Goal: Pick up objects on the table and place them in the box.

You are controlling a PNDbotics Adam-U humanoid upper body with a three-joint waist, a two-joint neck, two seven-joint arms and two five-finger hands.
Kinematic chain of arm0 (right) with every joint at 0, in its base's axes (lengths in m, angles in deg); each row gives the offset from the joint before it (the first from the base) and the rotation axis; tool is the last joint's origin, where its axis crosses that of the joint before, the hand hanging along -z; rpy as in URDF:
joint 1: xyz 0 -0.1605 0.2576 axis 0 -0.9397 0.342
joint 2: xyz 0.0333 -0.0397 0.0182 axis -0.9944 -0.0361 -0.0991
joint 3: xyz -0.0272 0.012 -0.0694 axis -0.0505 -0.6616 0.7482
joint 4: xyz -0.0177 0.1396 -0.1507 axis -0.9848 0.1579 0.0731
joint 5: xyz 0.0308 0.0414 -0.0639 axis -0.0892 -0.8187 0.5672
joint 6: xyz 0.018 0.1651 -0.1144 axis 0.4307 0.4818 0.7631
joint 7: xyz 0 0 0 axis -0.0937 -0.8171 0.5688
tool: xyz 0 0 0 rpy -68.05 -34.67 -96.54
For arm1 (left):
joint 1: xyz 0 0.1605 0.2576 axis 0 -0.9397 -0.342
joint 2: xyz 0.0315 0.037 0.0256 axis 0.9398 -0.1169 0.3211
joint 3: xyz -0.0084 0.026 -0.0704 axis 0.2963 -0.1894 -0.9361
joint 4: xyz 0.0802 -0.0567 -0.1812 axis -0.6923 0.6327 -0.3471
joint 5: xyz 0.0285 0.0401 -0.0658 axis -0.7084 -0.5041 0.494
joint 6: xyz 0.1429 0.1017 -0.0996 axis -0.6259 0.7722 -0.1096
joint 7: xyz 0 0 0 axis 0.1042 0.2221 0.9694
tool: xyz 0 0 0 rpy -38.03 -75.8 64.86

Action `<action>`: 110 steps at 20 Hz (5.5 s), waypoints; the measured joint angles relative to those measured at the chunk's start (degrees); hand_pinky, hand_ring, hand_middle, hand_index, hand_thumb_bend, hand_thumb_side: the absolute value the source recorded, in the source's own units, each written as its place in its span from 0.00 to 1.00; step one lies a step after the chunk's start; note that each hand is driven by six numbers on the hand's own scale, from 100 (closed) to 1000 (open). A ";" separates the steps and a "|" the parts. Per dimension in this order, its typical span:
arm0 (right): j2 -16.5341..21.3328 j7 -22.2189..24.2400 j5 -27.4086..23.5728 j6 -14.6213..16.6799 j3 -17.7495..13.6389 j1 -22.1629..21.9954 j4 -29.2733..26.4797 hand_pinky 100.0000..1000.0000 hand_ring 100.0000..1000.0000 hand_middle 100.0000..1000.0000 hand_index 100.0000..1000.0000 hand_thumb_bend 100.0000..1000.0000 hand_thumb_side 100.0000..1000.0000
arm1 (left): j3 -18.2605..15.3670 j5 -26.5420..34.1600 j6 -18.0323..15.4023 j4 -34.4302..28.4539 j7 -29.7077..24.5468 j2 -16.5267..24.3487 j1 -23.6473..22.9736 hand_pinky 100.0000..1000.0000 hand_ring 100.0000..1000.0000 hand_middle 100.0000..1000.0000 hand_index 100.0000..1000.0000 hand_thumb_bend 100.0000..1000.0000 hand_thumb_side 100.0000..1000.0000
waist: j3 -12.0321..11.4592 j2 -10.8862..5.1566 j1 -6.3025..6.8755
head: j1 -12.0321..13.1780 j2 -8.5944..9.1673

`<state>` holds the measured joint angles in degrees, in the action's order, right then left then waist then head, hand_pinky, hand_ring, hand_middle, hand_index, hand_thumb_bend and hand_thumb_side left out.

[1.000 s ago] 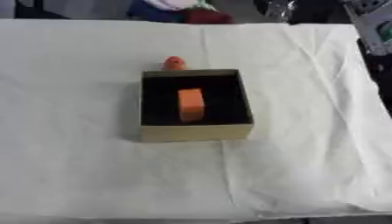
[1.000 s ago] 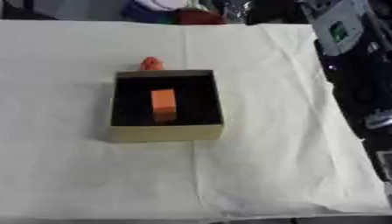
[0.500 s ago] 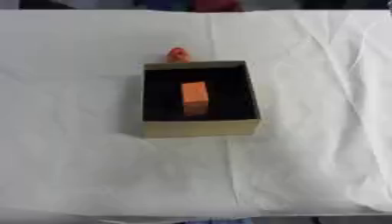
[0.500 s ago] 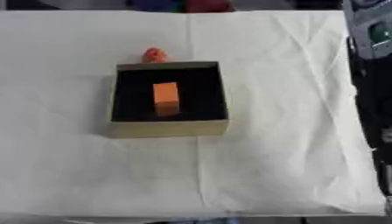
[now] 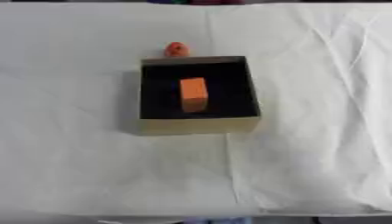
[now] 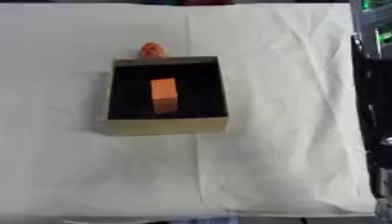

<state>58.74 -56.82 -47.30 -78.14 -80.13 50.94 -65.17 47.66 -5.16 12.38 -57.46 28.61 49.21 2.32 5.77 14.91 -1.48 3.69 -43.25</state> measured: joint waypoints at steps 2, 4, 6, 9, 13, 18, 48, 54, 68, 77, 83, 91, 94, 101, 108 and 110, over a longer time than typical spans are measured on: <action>-0.01 -0.19 -0.42 -0.67 -0.29 -0.05 -0.73 0.80 0.76 0.68 0.77 0.00 1.00 | 1.49 -1.47 -0.14 2.44 -1.61 3.16 3.17 0.72 0.60 0.64 0.79 0.00 0.73 | 0.34 0.13 -0.01 | -0.03 0.22; -0.09 -0.22 -0.63 -1.06 -0.32 -0.05 -1.24 0.79 0.76 0.68 0.77 0.00 1.00 | 3.38 -3.24 -1.06 5.96 -4.00 5.87 6.79 0.72 0.62 0.64 0.80 0.00 0.72 | 0.70 0.22 0.00 | 0.04 0.51; -0.45 -0.19 -0.66 -1.27 -0.40 -0.02 -1.55 0.80 0.76 0.67 0.77 0.00 1.00 | 5.71 -5.05 -2.89 10.30 -7.32 7.84 10.73 0.73 0.64 0.65 0.80 0.00 0.71 | 1.00 0.22 0.05 | 0.28 0.53; -0.94 -0.01 -0.66 -1.41 -0.37 0.06 -1.83 0.80 0.76 0.68 0.77 0.00 1.00 | 9.31 -8.17 -6.44 17.56 -13.69 9.16 16.51 0.74 0.66 0.67 0.84 0.00 0.77 | 1.39 0.22 0.23 | 0.73 0.54; -1.49 0.37 -0.63 -1.32 -0.21 0.49 -1.84 0.80 0.76 0.67 0.77 0.00 1.00 | 13.49 -13.74 -11.49 27.77 -23.17 9.03 23.54 0.74 0.70 0.69 0.84 0.00 0.77 | 1.68 0.22 0.36 | 1.07 0.56; -1.76 0.59 -0.51 -1.20 0.07 0.58 -1.84 0.80 0.76 0.67 0.77 0.00 1.00 | 16.08 -20.64 -16.30 39.96 -30.18 6.40 29.79 0.75 0.72 0.74 0.85 0.02 0.75 | 2.01 0.25 0.36 | 1.23 0.88; -3.48 1.42 0.41 -1.39 0.44 0.99 -2.70 0.80 0.75 0.67 0.76 0.00 1.00 | 18.48 -38.30 -27.87 59.14 -34.34 -3.64 38.72 0.77 0.77 0.75 0.92 0.38 0.42 | 3.45 0.93 0.94 | 2.25 2.17; -3.54 1.56 0.37 -1.55 0.43 0.99 -3.21 0.80 0.75 0.66 0.76 0.00 1.00 | 19.08 -38.77 -28.97 59.64 -34.68 -5.31 39.61 0.75 0.75 0.75 0.93 0.28 0.34 | 4.24 1.53 1.02 | 2.63 2.56; -4.45 1.85 -0.08 -2.11 0.10 0.99 -4.04 0.80 0.75 0.66 0.75 0.00 1.00 | 19.63 -39.39 -31.32 60.86 -35.23 -7.73 40.99 0.74 0.75 0.77 0.93 0.26 0.35 | 5.54 2.49 1.52 | 3.76 3.57; -4.75 1.94 -0.34 -2.63 0.00 0.95 -4.70 0.80 0.75 0.66 0.75 0.00 1.00 | 20.04 -37.66 -32.41 60.95 -37.32 -8.56 41.29 0.74 0.75 0.78 0.91 0.21 0.36 | 6.09 2.84 1.78 | 3.85 4.05; -5.05 2.09 -0.76 -2.77 -0.28 0.95 -5.03 0.80 0.75 0.65 0.75 0.00 1.00 | 20.14 -37.69 -32.30 61.61 -38.66 -8.60 41.29 0.73 0.75 0.79 0.90 0.20 0.37 | 6.88 3.61 2.16 | 4.22 4.51; -6.29 2.24 -0.76 -3.17 -0.69 0.98 -5.36 0.80 0.74 0.65 0.75 0.00 1.00 | 20.14 -37.80 -33.46 62.71 -41.13 -9.00 41.52 0.72 0.74 0.78 0.91 0.16 0.36 | 7.29 4.20 2.87 | 4.44 4.62; -6.56 2.12 -0.54 -3.39 -0.90 0.99 -5.44 0.80 0.74 0.65 0.75 0.00 1.00 | 20.14 -37.67 -33.38 63.01 -41.88 -9.01 41.66 0.72 0.74 0.78 0.92 0.16 0.36 | 7.51 4.31 2.95 | 4.48 4.81; -7.03 2.02 -0.39 -3.79 -1.03 0.99 -6.03 0.80 0.74 0.65 0.75 0.00 1.00 | 20.12 -37.86 -32.23 63.75 -43.60 -9.04 41.85 0.71 0.74 0.77 0.92 0.13 0.37 | 7.92 4.74 3.20 | 4.75 5.12; -7.15 1.74 -0.38 -4.14 -1.35 0.99 -6.55 0.80 0.74 0.64 0.75 0.00 1.00 | 20.10 -38.12 -30.72 64.44 -45.11 -9.11 42.08 0.66 0.69 0.67 0.84 0.05 0.38 | 8.05 4.94 3.47 | 4.86 5.50; -7.33 1.59 -0.38 -4.29 -1.44 0.99 -6.77 0.80 0.74 0.64 0.75 0.00 1.00 | 20.09 -38.11 -30.48 64.48 -45.36 -9.16 42.12 0.64 0.67 0.64 0.81 0.03 0.37 | 8.07 5.03 3.47 | 4.95 5.50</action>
<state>51.42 -55.24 -47.68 -82.43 -81.57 51.93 -71.94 67.75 -43.27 -18.10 7.02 -16.75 40.05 44.44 13.84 19.94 1.99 8.63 -37.75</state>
